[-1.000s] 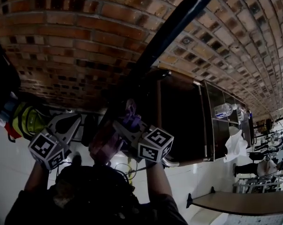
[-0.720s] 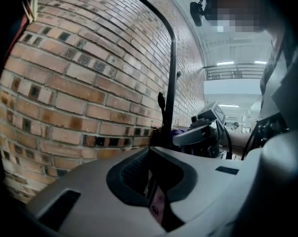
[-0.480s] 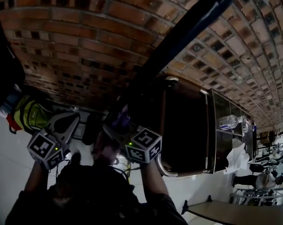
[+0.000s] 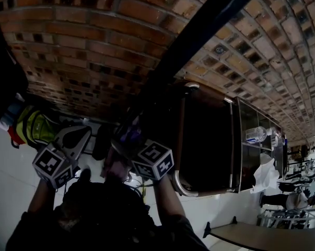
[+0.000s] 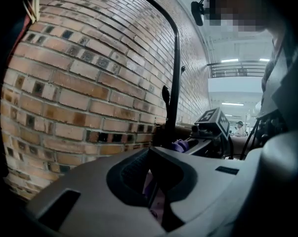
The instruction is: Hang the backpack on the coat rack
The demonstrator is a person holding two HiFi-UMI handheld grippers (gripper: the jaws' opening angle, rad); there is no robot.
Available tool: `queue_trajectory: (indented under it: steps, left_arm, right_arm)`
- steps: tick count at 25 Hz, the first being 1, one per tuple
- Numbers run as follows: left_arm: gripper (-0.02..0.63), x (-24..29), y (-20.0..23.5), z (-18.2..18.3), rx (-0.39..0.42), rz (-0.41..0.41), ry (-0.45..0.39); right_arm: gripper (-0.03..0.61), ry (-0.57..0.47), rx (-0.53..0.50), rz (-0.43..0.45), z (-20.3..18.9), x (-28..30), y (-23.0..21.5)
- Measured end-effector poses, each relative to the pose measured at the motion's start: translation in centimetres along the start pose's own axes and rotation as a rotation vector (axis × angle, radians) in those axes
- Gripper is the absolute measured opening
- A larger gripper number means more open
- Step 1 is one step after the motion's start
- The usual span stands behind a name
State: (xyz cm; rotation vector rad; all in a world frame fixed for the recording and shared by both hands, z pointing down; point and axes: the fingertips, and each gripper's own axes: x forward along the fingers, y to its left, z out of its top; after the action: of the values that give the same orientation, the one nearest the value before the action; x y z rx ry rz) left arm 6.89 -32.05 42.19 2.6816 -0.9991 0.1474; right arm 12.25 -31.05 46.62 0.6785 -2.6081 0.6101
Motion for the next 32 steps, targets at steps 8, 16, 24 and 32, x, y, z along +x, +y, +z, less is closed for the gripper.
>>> queue_trajectory:
  steps: [8, 16, 24, 32]
  left_arm:
    - [0.034, -0.1, -0.2, -0.3, 0.002, -0.009, 0.007]
    - [0.034, -0.4, 0.4, -0.3, -0.003, 0.000, 0.005]
    - [0.034, -1.1, 1.0, -1.1, -0.013, 0.010, 0.021]
    - [0.034, -1.3, 1.3, -1.4, -0.016, 0.002, 0.025]
  right_arm:
    - [0.002, 0.026, 0.001, 0.029, 0.1, 0.1, 0.6]
    - [0.002, 0.039, -0.016, 0.106, 1.5, 0.1, 2.0]
    - [0.002, 0.092, 0.032, 0.091, -1.5, 1.9, 0.7]
    - [0.002, 0.019, 0.070, 0.030, -3.1, 3.1, -0.1]
